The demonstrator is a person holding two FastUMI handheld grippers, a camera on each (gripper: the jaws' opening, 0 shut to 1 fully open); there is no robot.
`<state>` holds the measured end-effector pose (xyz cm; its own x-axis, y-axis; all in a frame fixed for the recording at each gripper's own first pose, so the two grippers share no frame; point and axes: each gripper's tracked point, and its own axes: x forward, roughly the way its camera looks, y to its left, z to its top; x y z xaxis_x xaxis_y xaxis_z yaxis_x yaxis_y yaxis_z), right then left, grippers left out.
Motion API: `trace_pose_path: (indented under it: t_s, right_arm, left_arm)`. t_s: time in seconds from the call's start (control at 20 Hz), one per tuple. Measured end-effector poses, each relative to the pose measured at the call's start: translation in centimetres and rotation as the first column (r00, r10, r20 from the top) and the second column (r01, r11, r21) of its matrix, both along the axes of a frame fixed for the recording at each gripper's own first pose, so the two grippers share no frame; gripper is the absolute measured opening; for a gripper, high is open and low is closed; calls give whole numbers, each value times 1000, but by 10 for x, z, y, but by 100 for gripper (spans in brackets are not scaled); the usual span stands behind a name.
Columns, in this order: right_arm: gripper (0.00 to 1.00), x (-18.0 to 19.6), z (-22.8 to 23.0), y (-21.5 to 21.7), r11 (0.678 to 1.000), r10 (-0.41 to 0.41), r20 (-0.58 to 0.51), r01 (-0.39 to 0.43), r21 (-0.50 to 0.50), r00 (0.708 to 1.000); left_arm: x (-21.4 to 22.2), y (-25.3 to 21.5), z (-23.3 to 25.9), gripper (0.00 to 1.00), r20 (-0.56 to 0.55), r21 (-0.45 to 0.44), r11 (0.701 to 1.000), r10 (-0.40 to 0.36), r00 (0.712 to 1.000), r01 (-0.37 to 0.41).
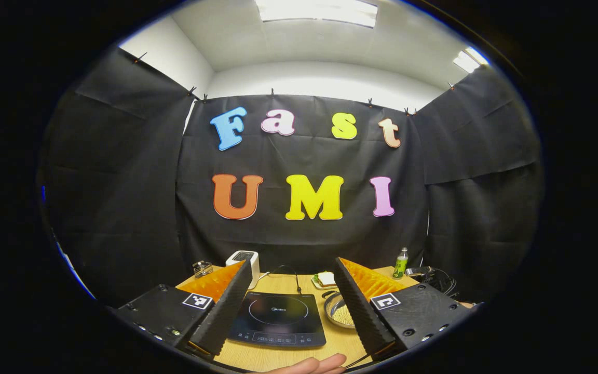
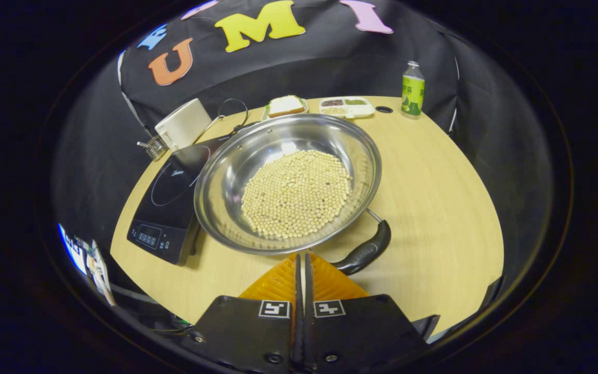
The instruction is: First push the handle of the pot to place it horizontally, then grasp the pot with both hands and set it on the induction cooktop.
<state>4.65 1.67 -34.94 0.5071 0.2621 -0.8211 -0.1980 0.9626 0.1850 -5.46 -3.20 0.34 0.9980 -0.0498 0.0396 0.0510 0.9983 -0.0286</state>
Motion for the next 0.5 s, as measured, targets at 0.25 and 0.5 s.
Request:
trace_pose_path:
  t_s: [0.25, 0.5]
  right_arm:
    - [4, 10, -1, -20, 1000, 12, 30, -11, -26, 999]
    - [0, 28, 0, -49, 991, 63, 103, -50, -122, 993]
  left_arm:
    - [-1, -9, -2, 95, 6, 13, 1000, 8, 1000, -8]
    - [-5, -13, -1, 95, 15, 15, 1000, 11, 1000, -11]
